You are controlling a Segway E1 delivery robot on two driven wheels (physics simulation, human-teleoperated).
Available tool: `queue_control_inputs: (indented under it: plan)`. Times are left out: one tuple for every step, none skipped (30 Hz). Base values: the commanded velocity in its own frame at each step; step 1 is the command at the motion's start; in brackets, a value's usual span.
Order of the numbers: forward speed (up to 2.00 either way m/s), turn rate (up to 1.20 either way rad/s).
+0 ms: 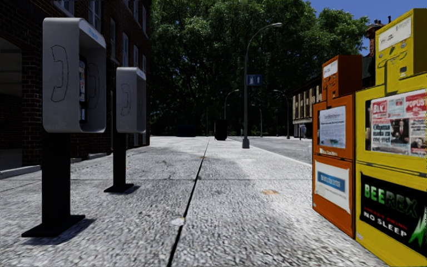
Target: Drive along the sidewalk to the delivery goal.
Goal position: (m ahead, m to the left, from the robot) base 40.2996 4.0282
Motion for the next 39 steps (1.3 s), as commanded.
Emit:
queue_control_inputs:
  plan:
    - [2.00,0.00]
    - [2.00,0.00]
    - [2.00,0.00]
    - [2.00,0.00]
    - [2.00,0.00]
    - [2.00,0.00]
    - [2.00,0.00]
    - [2.00,0.00]
    - [2.00,0.00]
    - [2.00,0.00]
    - [2.00,0.00]
    - [2.00,0.00]
    - [2.00,0.00]
    - [2.00,0.00]
    - [2.00,0.00]
    - [2.00,0.00]
    - [2.00,0.00]
    - [2.00,0.00]
    - [2.00,0.00]
    - [2.00,0.00]
    - [2.00,0.00]
    - [2.00,0.00]
    - [2.00,0.00]
    - [2.00,0.00]
    - [2.00,0.00]
    - [2.00,0.00]
    - [2.00,0.00]
    - [2.00,0.00]
    - [2.00,0.02]
    - [2.00,0.02]
    - [2.00,0.06]
    - [2.00,0.11]
    - [2.00,0.17]
    - [2.00,0.17]
    - [2.00,0.19]
    - [2.00,0.20]
    - [2.00,0.22]
    - [2.00,0.26]
    - [2.00,0.26]
